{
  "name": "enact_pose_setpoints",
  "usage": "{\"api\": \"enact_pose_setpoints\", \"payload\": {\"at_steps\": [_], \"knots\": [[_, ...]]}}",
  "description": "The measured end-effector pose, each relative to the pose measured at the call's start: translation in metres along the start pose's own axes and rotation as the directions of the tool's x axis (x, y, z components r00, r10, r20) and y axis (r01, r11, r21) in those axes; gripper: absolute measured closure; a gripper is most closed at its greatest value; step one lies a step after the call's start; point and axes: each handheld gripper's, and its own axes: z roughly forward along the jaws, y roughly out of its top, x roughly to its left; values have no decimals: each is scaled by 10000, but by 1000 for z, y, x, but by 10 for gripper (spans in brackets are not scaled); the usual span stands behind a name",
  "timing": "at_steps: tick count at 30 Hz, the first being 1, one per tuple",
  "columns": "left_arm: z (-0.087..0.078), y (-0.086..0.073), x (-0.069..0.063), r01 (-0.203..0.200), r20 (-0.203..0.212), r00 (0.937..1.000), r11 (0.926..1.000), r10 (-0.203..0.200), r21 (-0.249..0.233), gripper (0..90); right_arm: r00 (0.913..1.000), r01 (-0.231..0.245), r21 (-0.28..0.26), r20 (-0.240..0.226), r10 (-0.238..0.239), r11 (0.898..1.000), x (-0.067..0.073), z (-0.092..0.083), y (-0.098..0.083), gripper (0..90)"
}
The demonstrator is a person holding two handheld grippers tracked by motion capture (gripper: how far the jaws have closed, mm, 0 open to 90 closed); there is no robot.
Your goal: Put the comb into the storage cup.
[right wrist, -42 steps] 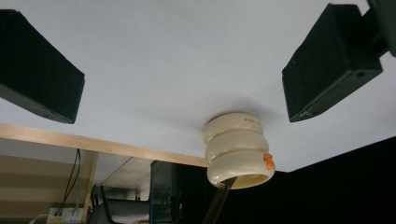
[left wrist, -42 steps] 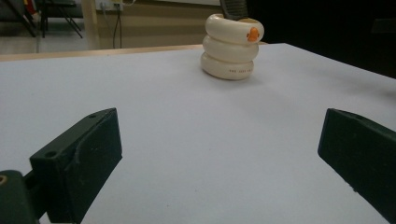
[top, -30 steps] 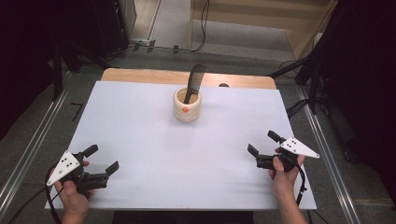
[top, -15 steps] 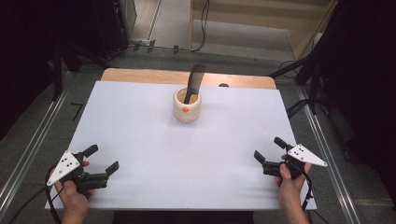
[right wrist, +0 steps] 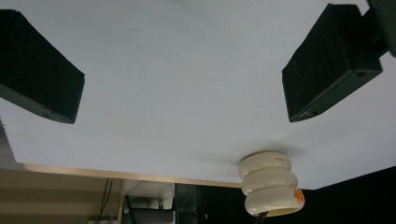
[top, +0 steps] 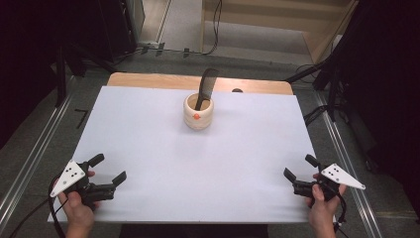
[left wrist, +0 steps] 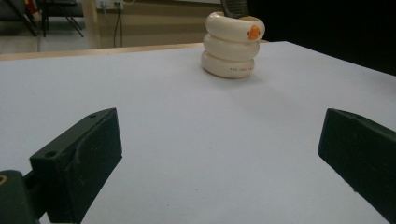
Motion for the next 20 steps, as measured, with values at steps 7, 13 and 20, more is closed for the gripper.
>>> {"api": "enact_pose_setpoints", "payload": {"at_steps": [7, 13, 20], "knots": [[0, 0, 0, 43, -5, 10000, 10000, -43, 35, 0, 9999, 52, 4, 99, -52, 10000, -10, -17, -6, 0], [0, 0, 1, 128, -117, 9999, 9999, -127, 70, 0, 9995, -149, 31, 295, 148, 9999, -16, -26, -13, 0], [1, 0, 1, 147, -78, 9999, 9998, -146, 110, 0, 9998, 49, 187, 207, -52, 9998, -16, -23, -16, 0]]}}
